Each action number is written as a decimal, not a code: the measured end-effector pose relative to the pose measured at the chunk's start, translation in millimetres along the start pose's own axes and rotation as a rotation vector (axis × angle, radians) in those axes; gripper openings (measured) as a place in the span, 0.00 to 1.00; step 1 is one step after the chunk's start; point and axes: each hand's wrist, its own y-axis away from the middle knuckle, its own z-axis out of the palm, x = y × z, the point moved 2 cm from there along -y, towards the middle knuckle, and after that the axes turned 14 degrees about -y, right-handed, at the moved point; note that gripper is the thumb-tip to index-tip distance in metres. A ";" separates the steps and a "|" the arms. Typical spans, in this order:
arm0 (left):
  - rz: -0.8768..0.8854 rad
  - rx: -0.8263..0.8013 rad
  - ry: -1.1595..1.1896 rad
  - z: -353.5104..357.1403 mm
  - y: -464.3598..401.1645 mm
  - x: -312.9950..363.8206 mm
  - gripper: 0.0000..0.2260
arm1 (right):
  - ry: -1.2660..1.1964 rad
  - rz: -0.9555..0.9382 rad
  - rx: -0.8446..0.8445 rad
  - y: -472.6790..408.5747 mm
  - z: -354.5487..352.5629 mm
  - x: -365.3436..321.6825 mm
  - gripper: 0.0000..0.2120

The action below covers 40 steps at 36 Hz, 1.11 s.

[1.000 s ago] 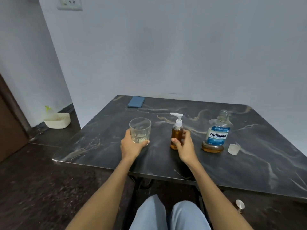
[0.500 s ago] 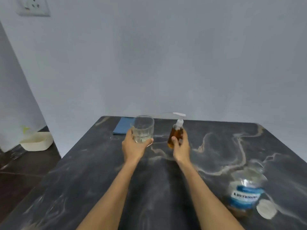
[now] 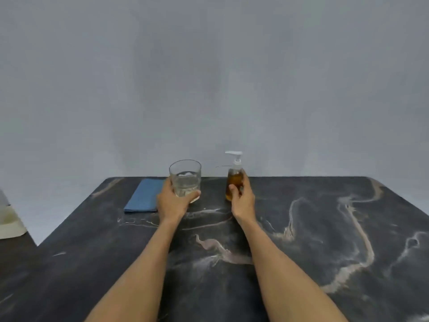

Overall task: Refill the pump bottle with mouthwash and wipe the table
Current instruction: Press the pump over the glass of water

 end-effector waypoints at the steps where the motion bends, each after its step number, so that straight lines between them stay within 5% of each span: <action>1: -0.003 -0.011 -0.002 3.9 -1.5 -1.8 0.35 | 0.008 0.012 -0.002 -3.0 0.4 1.1 0.27; 21: 0.003 0.015 -0.016 25.3 -12.4 -9.2 0.36 | 0.307 0.058 0.037 -12.6 8.8 17.4 0.23; 26: 0.007 -0.104 -0.121 17.8 -3.9 -8.8 0.57 | 0.174 0.206 0.095 -2.1 6.0 14.3 0.22; 29: 0.054 -0.166 -0.169 11.1 11.6 -8.4 0.62 | 0.129 0.211 0.115 9.6 4.1 5.0 0.23; 40: 0.057 -0.121 -0.078 -39.8 111.4 24.6 0.51 | 0.103 0.159 -0.022 119.7 -1.8 -48.5 0.26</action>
